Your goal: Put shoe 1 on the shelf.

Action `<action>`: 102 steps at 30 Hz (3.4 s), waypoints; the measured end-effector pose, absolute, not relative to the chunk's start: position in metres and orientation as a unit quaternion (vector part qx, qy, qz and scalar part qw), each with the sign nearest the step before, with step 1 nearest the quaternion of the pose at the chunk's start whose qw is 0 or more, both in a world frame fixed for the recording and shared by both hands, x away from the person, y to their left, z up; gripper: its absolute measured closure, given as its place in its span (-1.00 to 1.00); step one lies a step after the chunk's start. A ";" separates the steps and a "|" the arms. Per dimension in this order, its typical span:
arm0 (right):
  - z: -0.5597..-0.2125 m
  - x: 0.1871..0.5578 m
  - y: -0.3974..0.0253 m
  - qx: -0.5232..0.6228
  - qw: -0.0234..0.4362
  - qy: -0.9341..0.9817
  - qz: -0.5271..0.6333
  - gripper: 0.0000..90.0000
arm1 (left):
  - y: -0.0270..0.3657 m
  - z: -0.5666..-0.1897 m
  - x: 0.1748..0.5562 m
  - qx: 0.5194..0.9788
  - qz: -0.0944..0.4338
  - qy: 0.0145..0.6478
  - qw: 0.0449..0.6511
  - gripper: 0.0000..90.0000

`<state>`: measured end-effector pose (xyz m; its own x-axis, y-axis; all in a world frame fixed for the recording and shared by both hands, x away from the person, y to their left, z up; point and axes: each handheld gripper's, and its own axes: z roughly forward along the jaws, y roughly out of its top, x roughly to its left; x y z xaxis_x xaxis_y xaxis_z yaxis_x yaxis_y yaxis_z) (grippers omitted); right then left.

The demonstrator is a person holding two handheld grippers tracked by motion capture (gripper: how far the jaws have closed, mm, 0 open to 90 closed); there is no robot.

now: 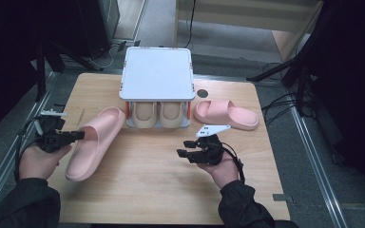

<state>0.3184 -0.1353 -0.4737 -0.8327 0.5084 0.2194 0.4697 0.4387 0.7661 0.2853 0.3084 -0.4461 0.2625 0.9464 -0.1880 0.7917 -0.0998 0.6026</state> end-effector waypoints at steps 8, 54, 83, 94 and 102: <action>-0.474 0.320 -0.135 0.290 0.020 0.845 0.448 0.24 | 0.260 -0.454 0.278 0.772 0.088 0.541 0.323 0.86; -0.507 0.297 -0.089 0.287 -0.004 0.863 0.416 1.00 | 0.204 -0.481 0.287 0.823 0.029 0.465 0.325 0.84; -0.512 0.319 -0.066 0.280 -0.002 0.868 0.410 0.98 | 0.210 -0.494 0.275 0.818 0.000 0.479 0.320 0.81; -0.508 0.320 -0.074 0.277 -0.001 0.865 0.418 0.53 | 0.223 -0.486 0.279 0.806 0.025 0.483 0.341 0.52; -0.499 0.321 -0.088 0.274 -0.002 0.859 0.433 0.30 | 0.221 -0.484 0.285 0.811 0.018 0.472 0.345 0.34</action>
